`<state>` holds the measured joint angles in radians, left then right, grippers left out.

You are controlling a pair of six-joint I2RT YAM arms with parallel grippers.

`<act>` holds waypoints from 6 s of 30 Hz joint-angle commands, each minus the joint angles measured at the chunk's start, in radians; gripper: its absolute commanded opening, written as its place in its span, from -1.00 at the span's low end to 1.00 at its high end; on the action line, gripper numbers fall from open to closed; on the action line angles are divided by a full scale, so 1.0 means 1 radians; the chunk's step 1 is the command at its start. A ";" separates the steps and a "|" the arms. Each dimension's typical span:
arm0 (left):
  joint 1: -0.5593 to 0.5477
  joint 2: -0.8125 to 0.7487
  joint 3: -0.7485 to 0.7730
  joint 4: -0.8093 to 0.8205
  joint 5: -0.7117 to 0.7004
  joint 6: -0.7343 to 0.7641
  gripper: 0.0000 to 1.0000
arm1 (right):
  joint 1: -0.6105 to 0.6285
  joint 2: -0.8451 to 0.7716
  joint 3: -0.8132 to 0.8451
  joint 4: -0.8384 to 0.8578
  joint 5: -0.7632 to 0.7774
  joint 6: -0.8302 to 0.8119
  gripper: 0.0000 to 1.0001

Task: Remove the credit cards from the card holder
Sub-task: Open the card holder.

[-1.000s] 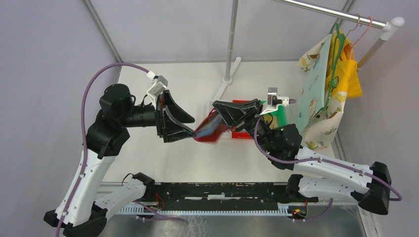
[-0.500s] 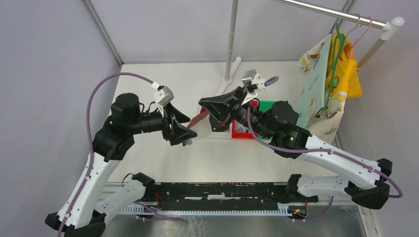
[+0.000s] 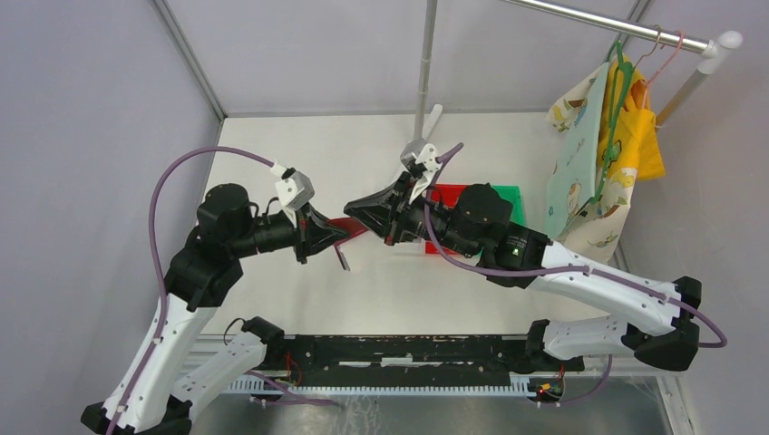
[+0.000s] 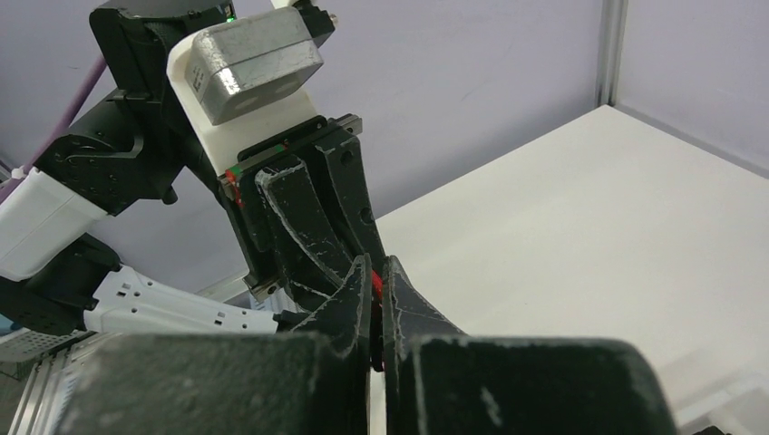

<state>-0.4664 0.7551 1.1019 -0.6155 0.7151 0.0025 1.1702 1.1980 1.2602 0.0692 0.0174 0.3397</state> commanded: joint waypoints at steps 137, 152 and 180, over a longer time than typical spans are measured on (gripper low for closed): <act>-0.001 0.078 0.271 0.053 0.303 -0.111 -0.67 | -0.184 -0.160 -0.263 0.611 -0.621 0.170 -0.99; 0.000 0.136 0.333 0.186 0.423 -0.365 -0.96 | -0.185 -0.373 -0.430 0.368 -0.663 -0.133 0.38; 0.000 0.134 0.378 0.203 0.491 -0.426 -0.97 | -0.185 -0.342 -0.385 0.329 -0.667 -0.196 0.18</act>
<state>-0.4667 0.9024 1.4467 -0.4610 1.1847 -0.3775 0.9836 0.8543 0.8318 0.3279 -0.6518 0.1257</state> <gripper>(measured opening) 0.047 0.599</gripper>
